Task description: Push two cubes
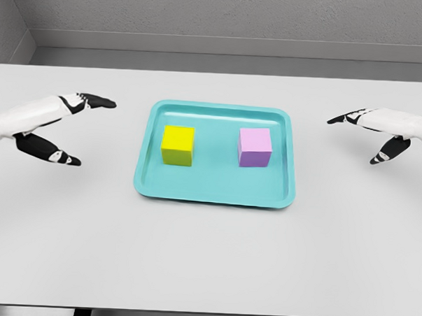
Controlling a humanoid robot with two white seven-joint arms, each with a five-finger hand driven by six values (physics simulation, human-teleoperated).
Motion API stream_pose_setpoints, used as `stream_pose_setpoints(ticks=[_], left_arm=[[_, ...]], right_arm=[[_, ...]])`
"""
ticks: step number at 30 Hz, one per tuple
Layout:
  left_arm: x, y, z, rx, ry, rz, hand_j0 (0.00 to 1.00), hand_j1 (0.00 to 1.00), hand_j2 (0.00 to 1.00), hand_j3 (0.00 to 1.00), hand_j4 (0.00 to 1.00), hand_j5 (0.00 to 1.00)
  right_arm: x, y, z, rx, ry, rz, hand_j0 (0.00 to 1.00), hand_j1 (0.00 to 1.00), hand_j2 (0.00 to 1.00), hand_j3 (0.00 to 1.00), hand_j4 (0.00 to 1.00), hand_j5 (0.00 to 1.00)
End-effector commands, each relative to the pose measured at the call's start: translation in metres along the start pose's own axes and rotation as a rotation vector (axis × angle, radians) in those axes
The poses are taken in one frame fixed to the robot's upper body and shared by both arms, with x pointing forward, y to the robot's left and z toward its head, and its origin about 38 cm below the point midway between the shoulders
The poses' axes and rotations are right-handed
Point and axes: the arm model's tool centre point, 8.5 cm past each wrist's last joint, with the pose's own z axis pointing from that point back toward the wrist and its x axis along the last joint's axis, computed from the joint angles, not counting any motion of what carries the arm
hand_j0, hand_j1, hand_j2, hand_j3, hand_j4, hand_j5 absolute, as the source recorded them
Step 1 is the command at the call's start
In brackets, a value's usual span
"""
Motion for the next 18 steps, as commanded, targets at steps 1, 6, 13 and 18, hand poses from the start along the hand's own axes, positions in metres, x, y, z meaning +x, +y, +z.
stream_pose_setpoints(ticks=[1,6,13,18], left_arm=[[0.001,-0.002,-0.002,0.002,-0.007,0.011,1.0,1.0,1.0,1.0,1.0,1.0],[0.0,-0.006,-0.006,-0.005,-0.007,0.005,1.0,1.0,1.0,1.0,1.0,1.0],[0.001,-0.006,-0.007,-0.003,-0.01,0.005,1.0,1.0,1.0,1.0,1.0,1.0],[0.0,-0.009,-0.011,-0.003,-0.014,0.005,1.0,1.0,1.0,1.0,1.0,1.0]], right_arm=[[0.002,0.001,-0.004,0.002,-0.01,0.001,1.0,1.0,1.0,1.0,1.0,1.0],[0.005,-0.006,-0.004,-0.007,-0.014,0.013,1.0,1.0,1.0,1.0,1.0,1.0],[0.003,-0.013,-0.002,-0.018,-0.008,0.017,1.0,1.0,1.0,1.0,1.0,1.0],[0.006,-0.011,-0.01,-0.011,-0.019,0.016,0.91,0.91,0.91,0.91,0.91,0.91]])
